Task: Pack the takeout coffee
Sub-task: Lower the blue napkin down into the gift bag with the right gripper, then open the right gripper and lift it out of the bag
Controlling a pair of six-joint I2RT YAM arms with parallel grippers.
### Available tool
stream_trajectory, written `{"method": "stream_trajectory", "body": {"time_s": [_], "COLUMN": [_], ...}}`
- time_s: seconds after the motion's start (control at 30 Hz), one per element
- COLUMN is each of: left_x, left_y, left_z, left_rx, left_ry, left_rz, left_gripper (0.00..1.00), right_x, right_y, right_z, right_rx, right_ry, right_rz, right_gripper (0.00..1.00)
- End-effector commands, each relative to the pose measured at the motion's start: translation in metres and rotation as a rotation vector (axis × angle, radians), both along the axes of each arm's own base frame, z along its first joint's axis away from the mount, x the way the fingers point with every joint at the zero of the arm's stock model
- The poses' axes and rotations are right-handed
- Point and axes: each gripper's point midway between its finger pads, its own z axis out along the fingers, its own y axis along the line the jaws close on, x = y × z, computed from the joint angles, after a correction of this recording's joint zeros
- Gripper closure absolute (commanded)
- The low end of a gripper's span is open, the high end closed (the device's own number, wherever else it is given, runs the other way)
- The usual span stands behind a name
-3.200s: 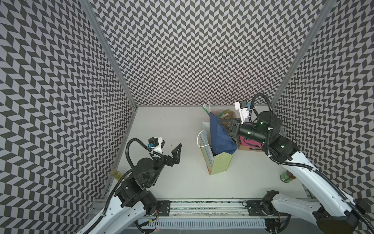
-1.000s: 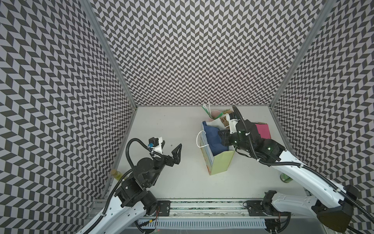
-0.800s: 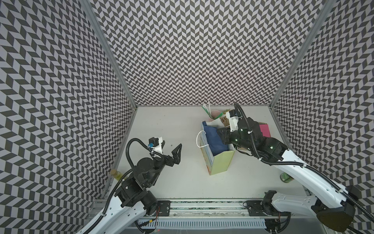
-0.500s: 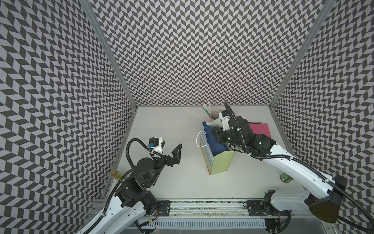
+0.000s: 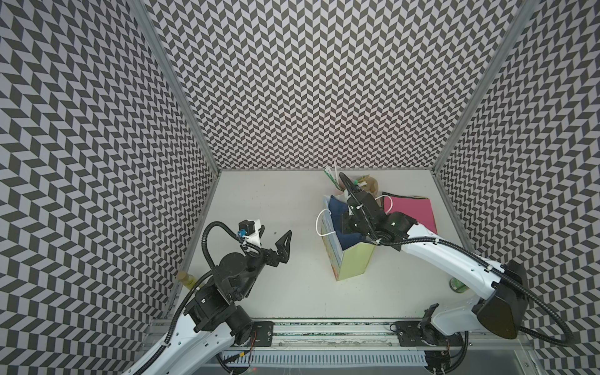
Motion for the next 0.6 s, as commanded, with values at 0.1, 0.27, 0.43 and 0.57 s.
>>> {"method": "stream_trajectory", "body": {"time_s": [0.1,0.27,0.43,0.57], "left_x": [0.001,0.0,0.0,0.0], "left_y": [-0.001,0.0,0.0,0.001], "left_z": [-0.001,0.0,0.0,0.001], "left_rx": [0.0,-0.002,-0.003,-0.005], "left_ry": [-0.01,-0.014,-0.014,-0.016], "left_rz": [-0.003,-0.003,-0.003,0.0], "left_gripper": [0.0,0.0,0.0,0.0], "right_x": [-0.003,0.004,0.015,0.024], "right_y": [0.0,0.001,0.018,0.021], "right_z": [0.079,0.098,0.078,0.065], "right_rx": [0.136,0.154,0.14,0.127], "right_ry": [-0.145,-0.196,-0.181,-0.182], "right_rz": [0.008,-0.006,0.019,0.007], "right_gripper": [0.87,0.84,0.87,0.88]}}
